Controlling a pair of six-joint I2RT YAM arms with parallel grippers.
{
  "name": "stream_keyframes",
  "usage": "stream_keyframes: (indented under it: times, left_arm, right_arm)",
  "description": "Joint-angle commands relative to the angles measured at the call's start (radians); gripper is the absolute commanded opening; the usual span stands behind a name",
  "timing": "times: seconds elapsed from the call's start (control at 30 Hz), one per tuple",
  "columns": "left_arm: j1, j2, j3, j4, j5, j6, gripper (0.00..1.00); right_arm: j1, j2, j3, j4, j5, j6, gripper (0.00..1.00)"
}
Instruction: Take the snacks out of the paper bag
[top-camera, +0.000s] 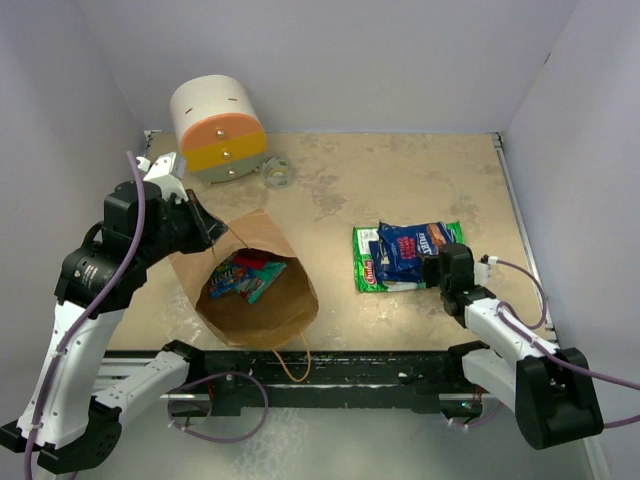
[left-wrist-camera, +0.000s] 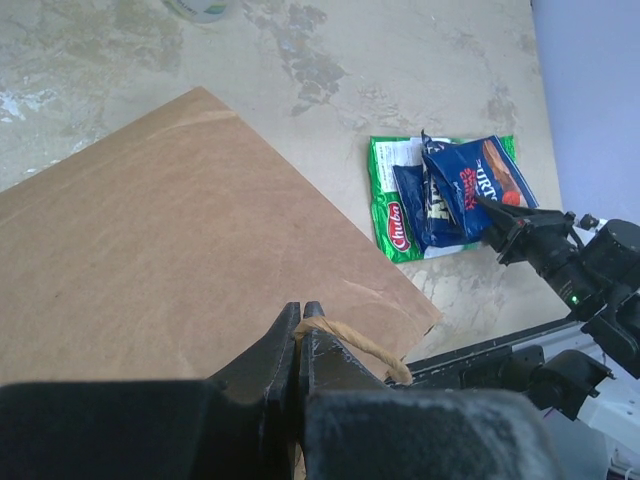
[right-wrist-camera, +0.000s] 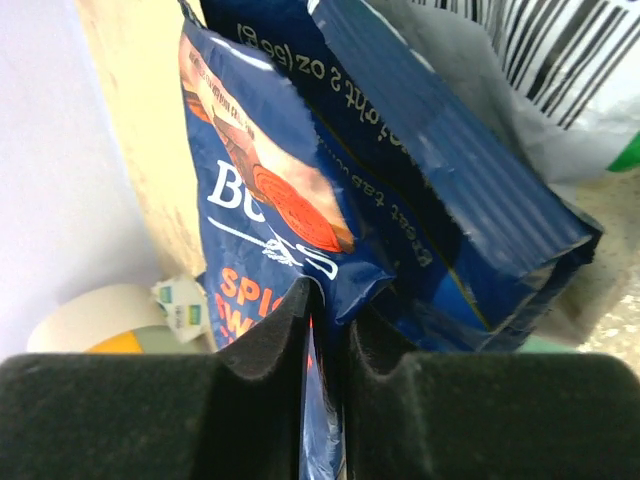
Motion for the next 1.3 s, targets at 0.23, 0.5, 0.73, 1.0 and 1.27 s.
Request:
stream_keyframes:
  times: [0.23,0.5,0.73,1.0,1.27]
  left_arm:
    - [0.001,-0.012,-0.022,0.074,0.01,-0.057,0.0]
    - [0.0,-0.015,-0.027,0.078,0.007,-0.063,0.0]
    - [0.001,-0.011,-0.033,0.088,0.009,-0.064,0.0]
    - [0.001,-0.001,-0.028,0.1,0.027,-0.065,0.0]
    - [0.0,0.005,-0.003,0.096,0.033,-0.06,0.0]
  right_arm:
    - [-0.005,-0.001,0.094,-0.235,-0.068,-0.23,0.43]
    - [-0.005,-0.028,0.272,-0.578,-0.094,-0.438,0.69]
    - [-0.005,-0.106,0.391,-0.812,-0.092,-0.587,0.81]
    - [-0.004,-0.121,0.56,-0.374,-0.53,-1.253,0.83]
    - [0.42,0.109,0.793,-0.186,-0.666,-1.65,0.81]
